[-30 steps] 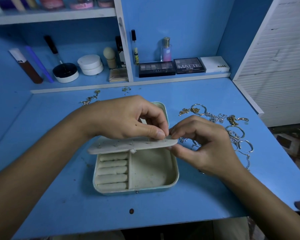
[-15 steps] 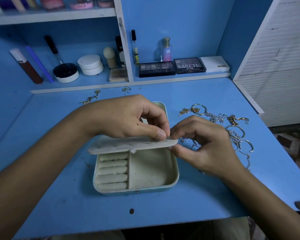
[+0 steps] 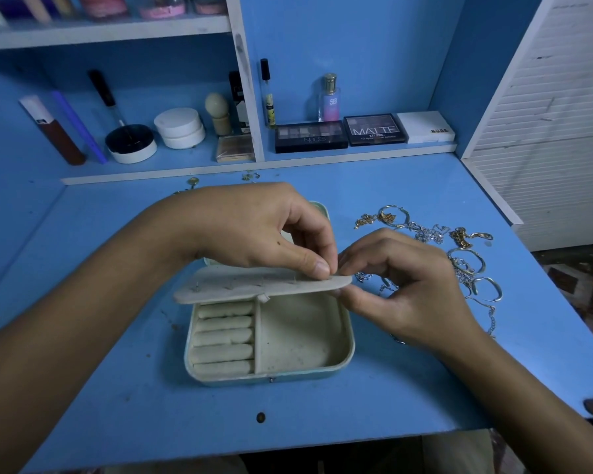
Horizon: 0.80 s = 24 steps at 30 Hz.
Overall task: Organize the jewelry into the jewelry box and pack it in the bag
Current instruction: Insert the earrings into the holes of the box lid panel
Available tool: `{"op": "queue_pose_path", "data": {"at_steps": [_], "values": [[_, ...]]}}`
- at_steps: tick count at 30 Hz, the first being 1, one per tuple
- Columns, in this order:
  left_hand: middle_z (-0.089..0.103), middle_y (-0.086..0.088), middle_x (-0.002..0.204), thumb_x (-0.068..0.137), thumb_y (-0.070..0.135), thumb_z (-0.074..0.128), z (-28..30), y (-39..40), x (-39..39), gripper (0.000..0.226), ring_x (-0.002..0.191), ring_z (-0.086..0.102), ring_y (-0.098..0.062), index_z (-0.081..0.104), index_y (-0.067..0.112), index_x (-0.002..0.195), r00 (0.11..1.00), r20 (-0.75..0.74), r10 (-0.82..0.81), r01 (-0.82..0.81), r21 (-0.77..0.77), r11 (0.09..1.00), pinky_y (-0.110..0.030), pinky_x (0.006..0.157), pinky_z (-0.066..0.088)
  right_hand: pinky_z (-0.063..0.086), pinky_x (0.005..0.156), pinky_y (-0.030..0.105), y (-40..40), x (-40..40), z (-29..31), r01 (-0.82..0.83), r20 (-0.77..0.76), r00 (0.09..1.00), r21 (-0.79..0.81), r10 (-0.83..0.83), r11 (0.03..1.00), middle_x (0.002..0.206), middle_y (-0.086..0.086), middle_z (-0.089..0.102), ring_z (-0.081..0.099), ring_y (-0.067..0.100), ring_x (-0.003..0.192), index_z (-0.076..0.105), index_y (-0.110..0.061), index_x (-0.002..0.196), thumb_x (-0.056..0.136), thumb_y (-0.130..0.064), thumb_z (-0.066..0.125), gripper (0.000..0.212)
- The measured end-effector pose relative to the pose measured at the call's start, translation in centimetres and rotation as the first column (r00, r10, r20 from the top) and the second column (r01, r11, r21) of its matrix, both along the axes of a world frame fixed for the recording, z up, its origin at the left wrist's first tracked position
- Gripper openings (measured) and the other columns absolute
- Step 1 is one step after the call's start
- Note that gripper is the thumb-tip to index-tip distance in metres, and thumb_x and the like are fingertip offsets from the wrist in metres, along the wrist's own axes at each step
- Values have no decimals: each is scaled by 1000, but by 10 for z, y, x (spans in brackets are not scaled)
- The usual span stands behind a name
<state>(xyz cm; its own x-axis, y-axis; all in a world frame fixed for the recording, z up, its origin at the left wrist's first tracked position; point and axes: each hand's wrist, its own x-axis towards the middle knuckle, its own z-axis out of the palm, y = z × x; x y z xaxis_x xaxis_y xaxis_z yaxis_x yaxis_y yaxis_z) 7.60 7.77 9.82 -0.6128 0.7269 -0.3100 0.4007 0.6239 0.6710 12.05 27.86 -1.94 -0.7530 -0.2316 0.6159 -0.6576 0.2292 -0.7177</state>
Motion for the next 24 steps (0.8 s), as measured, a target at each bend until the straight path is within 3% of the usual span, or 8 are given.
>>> {"op": "queue_pose_path", "data": {"at_steps": [8,17,24], "values": [[68,23,79,88,17,72,1,1,-1,6,60,57,11,76,18,93,1000,-5,-25,25,-2,1000,-2,60,39,52,60,43,-2,1,0,33,-43,999,13,-33,999,83,4,70,69,24,78,72,-3,79,75,-8,84,14],[71,18,80,90,24,70,1,-1,-3,4,71,62,5,73,26,91,1000,-13,6,-6,-36,999,-6,65,42,52,59,45,-2,0,-1,28,-37,999,4,-28,1000,84,5,70,69,28,78,71,-2,80,75,-7,84,14],[67,23,78,91,24,69,4,2,0,5,64,57,9,74,26,90,998,-55,-29,25,-75,997,-3,62,38,53,61,44,-2,0,-1,23,-41,999,7,-23,1000,84,5,70,69,25,79,72,-3,81,75,-7,84,14]]}}
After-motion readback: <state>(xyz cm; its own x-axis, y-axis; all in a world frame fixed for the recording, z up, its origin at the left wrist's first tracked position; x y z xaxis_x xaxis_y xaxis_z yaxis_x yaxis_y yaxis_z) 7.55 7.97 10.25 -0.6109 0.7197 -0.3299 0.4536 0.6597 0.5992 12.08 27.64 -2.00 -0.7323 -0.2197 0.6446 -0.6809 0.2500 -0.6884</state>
